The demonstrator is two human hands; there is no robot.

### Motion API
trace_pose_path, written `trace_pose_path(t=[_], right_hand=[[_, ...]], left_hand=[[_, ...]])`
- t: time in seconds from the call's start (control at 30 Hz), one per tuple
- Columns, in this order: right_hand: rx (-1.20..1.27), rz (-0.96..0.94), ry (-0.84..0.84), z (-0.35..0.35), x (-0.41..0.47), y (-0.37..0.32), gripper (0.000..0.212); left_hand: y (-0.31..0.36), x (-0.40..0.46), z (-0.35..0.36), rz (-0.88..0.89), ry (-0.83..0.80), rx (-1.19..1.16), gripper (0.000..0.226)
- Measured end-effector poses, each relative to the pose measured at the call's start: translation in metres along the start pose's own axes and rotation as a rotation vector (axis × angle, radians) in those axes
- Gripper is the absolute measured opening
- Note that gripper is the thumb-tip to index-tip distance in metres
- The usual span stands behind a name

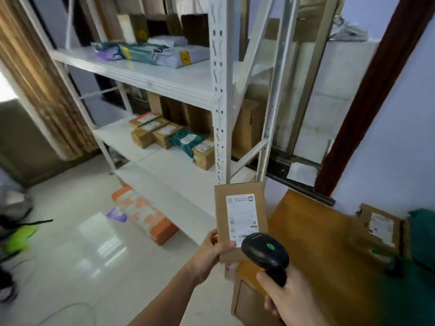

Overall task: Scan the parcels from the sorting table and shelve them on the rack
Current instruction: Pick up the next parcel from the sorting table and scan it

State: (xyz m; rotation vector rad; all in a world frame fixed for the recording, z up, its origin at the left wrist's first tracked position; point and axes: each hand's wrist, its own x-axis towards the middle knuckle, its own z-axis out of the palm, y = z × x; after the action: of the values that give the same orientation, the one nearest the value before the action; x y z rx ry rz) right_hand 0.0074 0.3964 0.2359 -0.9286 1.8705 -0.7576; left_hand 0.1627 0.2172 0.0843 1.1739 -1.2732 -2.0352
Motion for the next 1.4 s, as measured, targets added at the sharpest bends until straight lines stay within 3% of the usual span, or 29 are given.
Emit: trace_pose_path(t=[0.13, 0.2, 0.23, 0.27, 0.3, 0.33, 0.43, 0.47, 0.53, 0.6, 0.73, 0.83, 0.87, 0.93, 1.0, 1.07, 1.23, 1.4], right_hand=[[-0.023, -0.088, -0.006, 0.041, -0.002, -0.042, 0.015], [-0.108, -0.113, -0.079, 0.073, 0.050, 0.004, 0.031], [-0.182, -0.122, -0.002, 0.095, 0.110, 0.063, 0.058], [-0.280, -0.182, 0.038, 0.115, 0.161, 0.101, 0.102], [-0.303, -0.249, 0.112, 0.138, 0.189, 0.110, 0.134], [-0.263, -0.294, 0.149, 0.148, 0.189, 0.090, 0.137], [-0.088, -0.377, 0.029, 0.156, 0.039, -0.103, 0.033], [-0.025, -0.364, 0.042, 0.155, 0.004, -0.146, 0.014], [-0.006, -0.300, 0.000, 0.177, 0.006, -0.179, 0.013], [-0.034, -0.383, -0.064, 0.191, 0.007, -0.190, 0.012], [-0.004, -0.366, 0.005, 0.217, 0.019, -0.239, 0.009], [-0.068, -0.349, -0.044, 0.236, 0.049, -0.243, 0.010], [-0.184, -0.391, 0.065, 0.240, 0.077, -0.233, 0.023], [-0.227, -0.475, 0.071, 0.252, 0.116, -0.230, 0.058], [-0.109, -0.438, 0.039, 0.251, 0.114, -0.269, 0.035], [-0.018, -0.430, 0.115, 0.244, 0.085, -0.323, 0.019], [0.023, -0.521, 0.093, 0.218, 0.101, -0.373, 0.010], [0.033, -0.549, 0.272, 0.189, 0.115, -0.411, 0.010]], left_hand=[[-0.005, -0.026, -0.067, 0.023, 0.111, -0.079, 0.105], [0.001, -0.037, -0.098, 0.038, 0.176, -0.123, 0.104], [0.005, -0.042, -0.112, 0.056, 0.198, -0.137, 0.105], [0.011, -0.047, -0.129, 0.079, 0.221, -0.144, 0.105], [0.019, -0.053, -0.145, 0.100, 0.238, -0.153, 0.105], [0.026, -0.058, -0.161, 0.127, 0.255, -0.151, 0.104], [0.055, -0.071, -0.205, 0.211, 0.288, -0.126, 0.103], [0.065, -0.075, -0.220, 0.226, 0.298, -0.128, 0.101], [0.082, -0.083, -0.249, 0.251, 0.309, -0.143, 0.098], [0.100, -0.087, -0.276, 0.277, 0.325, -0.139, 0.105], [0.143, -0.088, -0.324, 0.340, 0.334, -0.107, 0.107], [0.178, -0.079, -0.349, 0.392, 0.337, -0.078, 0.106], [0.190, -0.074, -0.355, 0.408, 0.333, -0.073, 0.105], [0.215, -0.062, -0.367, 0.434, 0.318, -0.068, 0.106], [0.240, -0.046, -0.377, 0.459, 0.302, -0.047, 0.110], [0.264, -0.031, -0.384, 0.490, 0.274, -0.015, 0.110], [0.325, 0.003, -0.390, 0.549, 0.221, 0.025, 0.108], [0.381, 0.043, -0.379, 0.583, 0.145, 0.084, 0.118]])
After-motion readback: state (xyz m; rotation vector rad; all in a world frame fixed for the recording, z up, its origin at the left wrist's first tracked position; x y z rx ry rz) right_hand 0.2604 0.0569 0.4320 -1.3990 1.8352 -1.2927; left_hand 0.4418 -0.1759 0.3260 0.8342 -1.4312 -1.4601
